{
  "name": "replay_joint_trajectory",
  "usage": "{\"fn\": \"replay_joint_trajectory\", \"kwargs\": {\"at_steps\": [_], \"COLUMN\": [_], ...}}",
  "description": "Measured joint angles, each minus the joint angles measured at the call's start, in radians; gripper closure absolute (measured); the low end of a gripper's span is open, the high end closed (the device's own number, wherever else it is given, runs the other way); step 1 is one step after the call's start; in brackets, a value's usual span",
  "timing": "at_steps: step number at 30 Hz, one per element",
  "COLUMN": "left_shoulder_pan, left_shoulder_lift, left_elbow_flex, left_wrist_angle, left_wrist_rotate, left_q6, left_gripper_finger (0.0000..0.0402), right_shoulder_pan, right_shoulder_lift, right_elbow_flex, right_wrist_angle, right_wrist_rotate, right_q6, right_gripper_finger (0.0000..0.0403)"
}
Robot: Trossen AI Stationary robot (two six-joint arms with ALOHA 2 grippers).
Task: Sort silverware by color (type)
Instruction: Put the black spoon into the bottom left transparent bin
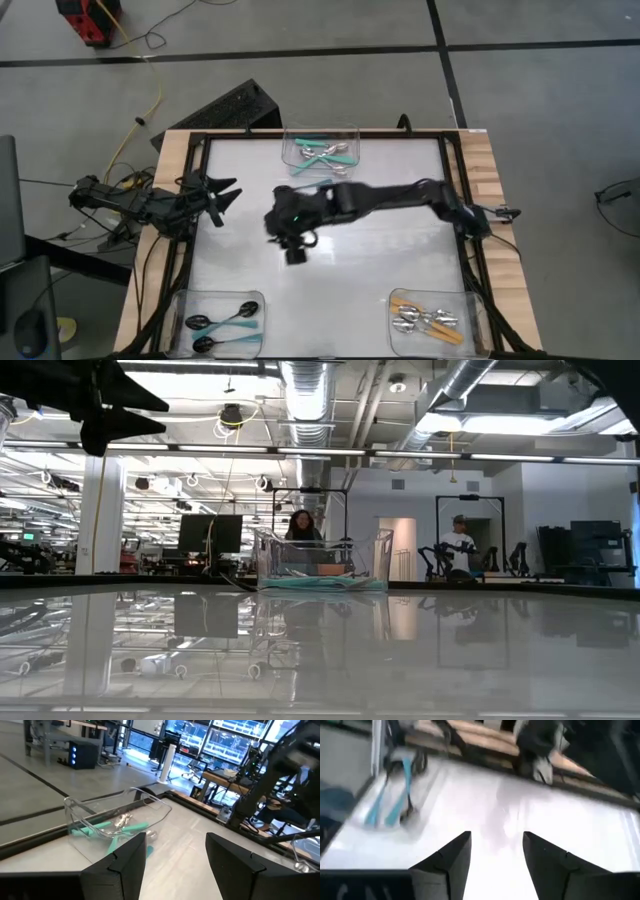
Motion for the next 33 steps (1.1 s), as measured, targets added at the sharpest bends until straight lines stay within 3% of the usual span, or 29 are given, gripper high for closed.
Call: {"fn": "replay_joint_trajectory", "kwargs": {"at_steps": [6,10,13,17,24,28,33], "left_shoulder_pan": [0.000,0.000,0.000,0.000,0.000,0.000,0.000], "left_shoulder_lift": [0.000,0.000,0.000,0.000,0.000,0.000,0.000], "left_elbow_flex": [0.000,0.000,0.000,0.000,0.000,0.000,0.000], "left_wrist_angle": [-0.002,-0.003,-0.004,-0.015,-0.026,-0.028,-0.031], "left_wrist_rotate": [0.000,0.002,0.012,0.018,0.011,0.009,0.008], "left_q6": [-0.012,-0.019,-0.020,-0.021,-0.021,-0.014,-0.014], "left_gripper_finger": [0.0212,0.0212,0.0212,0.0212,0.0212,0.0212,0.0212], "right_shoulder_pan": [-0.075,-0.135,-0.169,-0.203,-0.247,-0.247,-0.264], "right_shoulder_lift": [-0.123,-0.205,-0.289,-0.421,-0.614,-0.598,-0.482], "right_elbow_flex": [-0.009,-0.071,-0.196,-0.494,-0.980,-1.137,-1.205], "right_wrist_angle": [-0.359,-0.455,-0.435,-0.244,0.299,0.557,0.771], "right_wrist_rotate": [0.003,0.006,0.005,0.001,-0.006,-0.010,-0.015], "right_q6": [0.005,0.047,0.061,0.070,0.142,0.128,0.077], "right_gripper_finger": [0.0216,0.0223,0.0224,0.0225,0.0225,0.0225,0.0225]}}
